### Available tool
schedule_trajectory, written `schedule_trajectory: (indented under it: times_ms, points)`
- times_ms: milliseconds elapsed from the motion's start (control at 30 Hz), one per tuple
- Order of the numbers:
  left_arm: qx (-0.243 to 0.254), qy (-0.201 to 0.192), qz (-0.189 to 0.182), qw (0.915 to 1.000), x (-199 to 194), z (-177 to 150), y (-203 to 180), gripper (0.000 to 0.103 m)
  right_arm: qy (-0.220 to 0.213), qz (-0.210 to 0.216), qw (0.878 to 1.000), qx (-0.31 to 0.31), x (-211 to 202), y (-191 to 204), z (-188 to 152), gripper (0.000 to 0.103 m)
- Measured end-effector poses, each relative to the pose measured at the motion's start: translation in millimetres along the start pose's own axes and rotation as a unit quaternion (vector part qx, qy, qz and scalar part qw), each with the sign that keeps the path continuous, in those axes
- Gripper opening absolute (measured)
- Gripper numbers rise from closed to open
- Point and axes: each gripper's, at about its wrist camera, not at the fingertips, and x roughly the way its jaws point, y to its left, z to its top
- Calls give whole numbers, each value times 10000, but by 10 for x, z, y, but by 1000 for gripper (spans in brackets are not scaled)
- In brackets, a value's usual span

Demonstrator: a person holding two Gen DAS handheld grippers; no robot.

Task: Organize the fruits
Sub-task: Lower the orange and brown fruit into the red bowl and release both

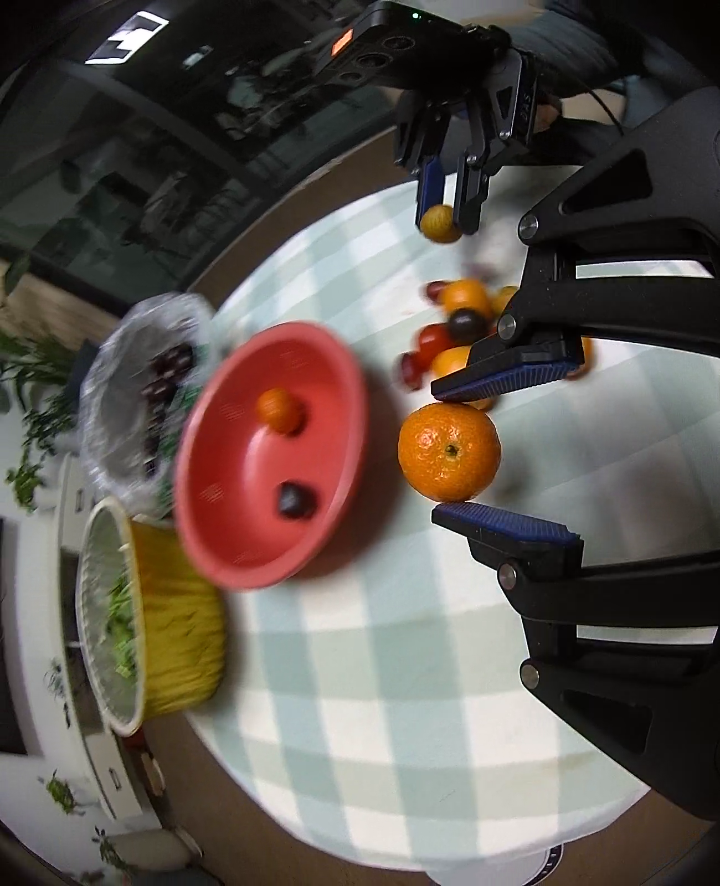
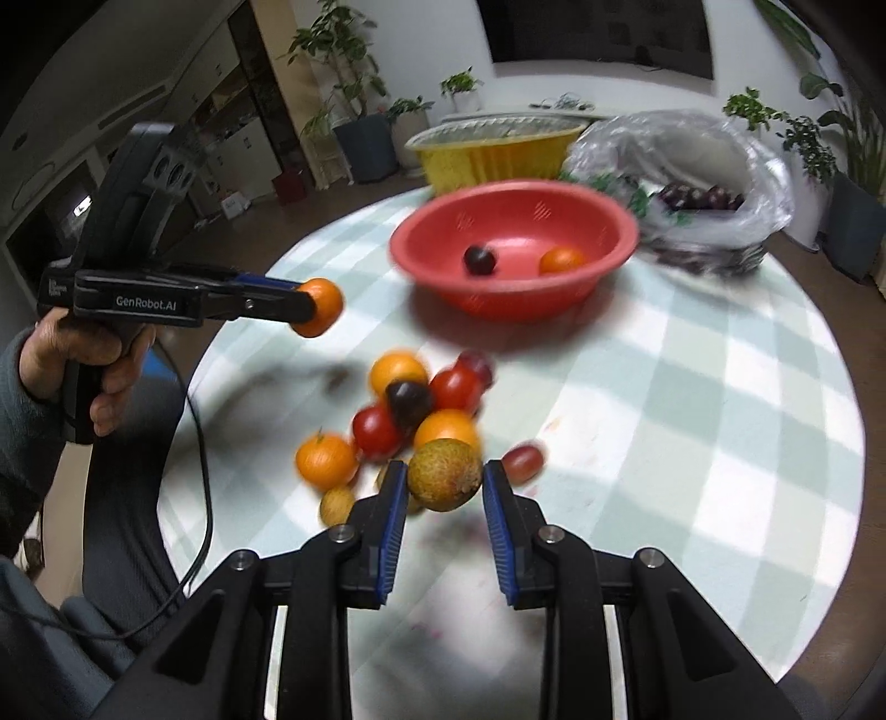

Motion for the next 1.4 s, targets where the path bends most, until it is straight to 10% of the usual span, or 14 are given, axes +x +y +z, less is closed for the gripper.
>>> schedule_trajectory:
  times_ms: [500,1400]
  points:
    - [579,9,512,9970,565,751,-170,36,-235,-664,9972,268,186,-256,1081,30]
    - [1088,494,670,9906,1112,772,-141,35,872,-1155,9892,-244,1047,-340,1305,30]
